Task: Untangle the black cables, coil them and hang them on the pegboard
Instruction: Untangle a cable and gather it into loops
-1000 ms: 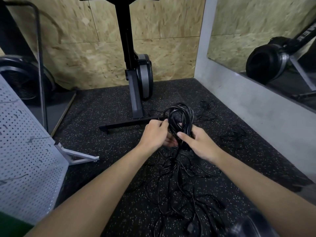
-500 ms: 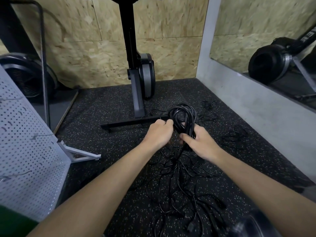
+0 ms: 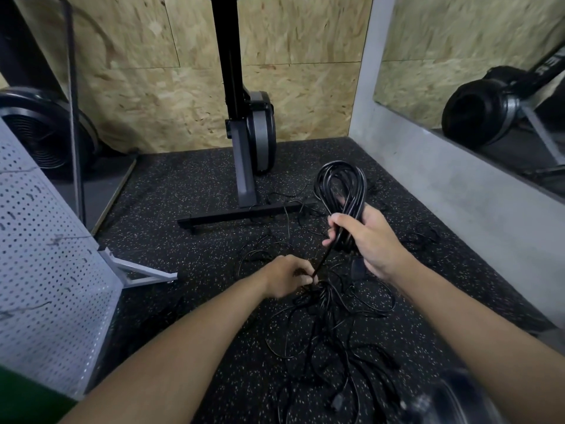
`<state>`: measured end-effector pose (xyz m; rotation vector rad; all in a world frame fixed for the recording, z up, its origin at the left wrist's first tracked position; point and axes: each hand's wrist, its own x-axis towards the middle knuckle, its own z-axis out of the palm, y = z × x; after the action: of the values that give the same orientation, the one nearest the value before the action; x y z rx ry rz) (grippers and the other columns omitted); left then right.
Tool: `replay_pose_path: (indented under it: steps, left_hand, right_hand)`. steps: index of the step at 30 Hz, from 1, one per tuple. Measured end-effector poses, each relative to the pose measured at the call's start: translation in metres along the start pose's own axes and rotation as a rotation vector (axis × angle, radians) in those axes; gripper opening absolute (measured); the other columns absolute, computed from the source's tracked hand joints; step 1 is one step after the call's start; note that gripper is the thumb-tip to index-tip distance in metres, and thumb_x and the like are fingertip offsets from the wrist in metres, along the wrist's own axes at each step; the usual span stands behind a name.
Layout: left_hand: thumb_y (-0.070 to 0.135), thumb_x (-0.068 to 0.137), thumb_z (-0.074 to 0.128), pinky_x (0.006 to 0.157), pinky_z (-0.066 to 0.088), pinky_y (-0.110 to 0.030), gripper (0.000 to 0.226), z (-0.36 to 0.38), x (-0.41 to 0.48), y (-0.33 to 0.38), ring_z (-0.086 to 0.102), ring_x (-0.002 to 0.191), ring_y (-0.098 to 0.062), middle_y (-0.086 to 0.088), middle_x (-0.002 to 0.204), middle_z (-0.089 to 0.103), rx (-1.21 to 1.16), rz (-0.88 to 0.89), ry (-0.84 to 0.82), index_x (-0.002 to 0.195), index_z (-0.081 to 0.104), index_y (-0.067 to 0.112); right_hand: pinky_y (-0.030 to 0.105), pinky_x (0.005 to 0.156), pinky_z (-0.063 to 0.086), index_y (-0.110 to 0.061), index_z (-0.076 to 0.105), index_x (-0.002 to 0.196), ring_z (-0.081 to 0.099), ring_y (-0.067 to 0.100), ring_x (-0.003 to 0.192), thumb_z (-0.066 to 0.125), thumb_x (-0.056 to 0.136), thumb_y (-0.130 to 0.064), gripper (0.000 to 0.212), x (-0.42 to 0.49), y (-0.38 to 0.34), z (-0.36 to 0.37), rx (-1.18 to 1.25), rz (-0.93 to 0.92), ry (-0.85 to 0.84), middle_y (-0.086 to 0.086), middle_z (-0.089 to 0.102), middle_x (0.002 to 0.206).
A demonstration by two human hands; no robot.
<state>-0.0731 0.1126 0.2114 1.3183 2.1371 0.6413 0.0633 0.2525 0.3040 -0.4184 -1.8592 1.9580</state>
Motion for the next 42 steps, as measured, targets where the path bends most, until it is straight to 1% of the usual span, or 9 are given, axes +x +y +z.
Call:
replay_pose_path:
  steps: [4,8,11,15,18,23,32,38,42]
  left_hand:
    - [0.014,0.109,0.048,0.069,0.046,-0.023,0.023,-0.005,-0.003,-0.013,0.067,0.092,-0.017,0.004,0.104,0.075,-0.037,-0.033,0.095,0.103,0.07,0.013]
    - [0.014,0.109,0.05,0.071,0.043,-0.011,0.016,-0.024,-0.011,-0.002,0.062,0.086,-0.002,0.009,0.097,0.068,-0.074,0.028,0.253,0.106,0.066,0.014]
    - [0.016,0.107,0.055,0.07,0.047,-0.017,0.013,-0.038,-0.016,0.026,0.063,0.081,-0.006,0.006,0.09,0.069,-0.085,0.166,0.439,0.104,0.068,0.017]
    - [0.015,0.102,0.066,0.073,0.049,-0.016,0.01,-0.052,-0.021,0.06,0.064,0.075,-0.005,0.008,0.082,0.069,-0.06,0.364,0.671,0.104,0.076,0.013]
    - [0.015,0.098,0.072,0.076,0.056,-0.024,0.01,-0.052,-0.022,0.06,0.068,0.075,-0.007,0.006,0.087,0.074,-0.067,0.395,0.717,0.104,0.079,0.012]
    - [0.013,0.095,0.075,0.081,0.054,-0.024,0.009,-0.044,-0.017,0.056,0.067,0.085,-0.006,0.003,0.092,0.074,0.046,0.441,0.777,0.102,0.08,0.011]
    - [0.029,0.097,0.073,0.068,0.051,-0.036,0.021,-0.037,-0.013,0.056,0.058,0.074,-0.014,0.002,0.088,0.063,0.157,0.366,0.818,0.092,0.068,0.009]
    - [0.023,0.099,0.07,0.069,0.047,-0.021,0.01,-0.043,-0.011,0.048,0.058,0.078,-0.008,0.01,0.089,0.061,0.045,0.258,0.88,0.094,0.063,0.018]
    - [0.015,0.096,0.068,0.069,0.049,-0.011,0.019,-0.035,-0.012,0.023,0.063,0.084,-0.001,0.012,0.099,0.067,-0.19,-0.011,0.597,0.113,0.064,0.023]
  right_hand:
    - [0.053,0.089,0.059,-0.035,0.061,0.116,0.07,0.019,0.079,0.067,0.097,-0.013,0.029,0.008,0.013,-0.022,-0.414,0.013,0.099,0.001,0.07,0.089]
    - [0.031,0.08,0.048,-0.035,0.06,0.112,0.065,0.014,0.096,0.065,0.098,-0.022,0.02,0.009,0.019,-0.038,-0.737,0.07,0.12,-0.011,0.068,0.1]
    - [0.026,0.066,0.042,-0.033,0.059,0.118,0.061,0.011,0.082,0.061,0.102,-0.019,0.021,0.007,0.02,-0.038,-0.752,0.083,0.12,-0.009,0.066,0.091]
    - [0.035,0.082,0.047,-0.037,0.063,0.111,0.064,0.011,0.095,0.064,0.097,-0.021,0.022,0.011,0.014,-0.036,-0.677,0.085,0.144,-0.012,0.07,0.101]
    - [0.035,0.078,0.051,-0.026,0.067,0.119,0.067,0.012,0.077,0.063,0.1,-0.023,0.02,0.011,0.01,-0.026,-0.423,0.211,0.108,-0.001,0.073,0.093]
    - [0.049,0.109,0.045,-0.029,0.054,0.146,0.06,0.02,0.112,0.064,0.066,-0.094,0.103,0.01,0.019,-0.022,-0.447,0.382,-0.145,-0.005,0.063,0.128]
    - [0.046,0.102,0.053,-0.032,0.057,0.128,0.071,0.023,0.107,0.057,0.099,-0.042,0.031,0.004,0.019,-0.011,-0.644,0.303,-0.321,0.004,0.074,0.115]
    - [0.033,0.084,0.056,-0.025,0.059,0.125,0.072,0.021,0.096,0.053,0.105,-0.027,0.021,0.002,0.021,-0.017,-0.564,0.29,-0.235,0.006,0.074,0.109]
    - [0.029,0.071,0.049,-0.026,0.055,0.133,0.063,0.012,0.076,0.053,0.106,-0.019,0.027,0.004,0.02,-0.021,-0.381,0.262,-0.141,0.002,0.071,0.095]
